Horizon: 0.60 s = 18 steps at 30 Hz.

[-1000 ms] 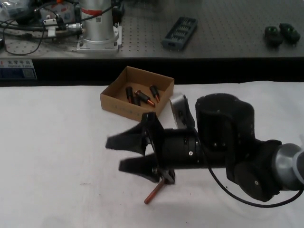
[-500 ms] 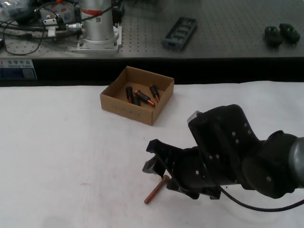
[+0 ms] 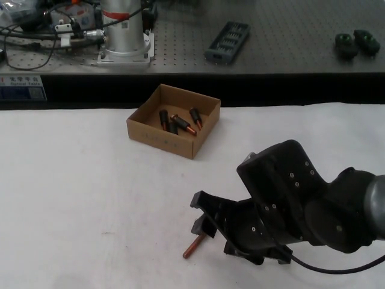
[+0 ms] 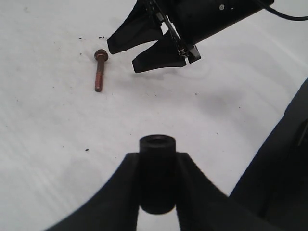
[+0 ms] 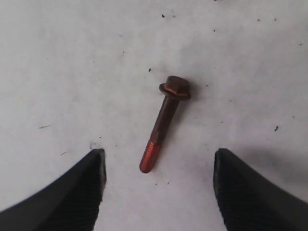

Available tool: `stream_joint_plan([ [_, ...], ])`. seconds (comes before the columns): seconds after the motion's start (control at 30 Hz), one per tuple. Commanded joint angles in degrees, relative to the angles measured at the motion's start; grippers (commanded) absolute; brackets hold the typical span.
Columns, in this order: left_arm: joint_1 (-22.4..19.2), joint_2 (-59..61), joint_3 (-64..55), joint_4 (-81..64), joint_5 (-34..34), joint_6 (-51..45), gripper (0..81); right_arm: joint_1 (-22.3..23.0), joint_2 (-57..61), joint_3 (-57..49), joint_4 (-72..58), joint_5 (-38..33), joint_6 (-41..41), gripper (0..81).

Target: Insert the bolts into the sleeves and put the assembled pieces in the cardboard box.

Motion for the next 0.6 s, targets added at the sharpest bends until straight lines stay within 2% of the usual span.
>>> stream_joint_plan([
  [0.0,-0.14,-0.39,-0.22,-1.25,0.10,0.86,0.7,-0.40,-0.70,-0.17,-0.71,0.60,-0.91,48.4],
  [0.23,-0.14,-0.39,-0.22,-1.25,0.10,0.86,0.7,-0.60,-0.70,-0.17,-3.52,1.90,-2.50,48.4],
  [0.57,-0.14,-0.39,-0.22,-1.25,0.10,0.86,0.7,-0.60,-0.70,-1.83,3.95,8.44,-3.54,48.7],
])
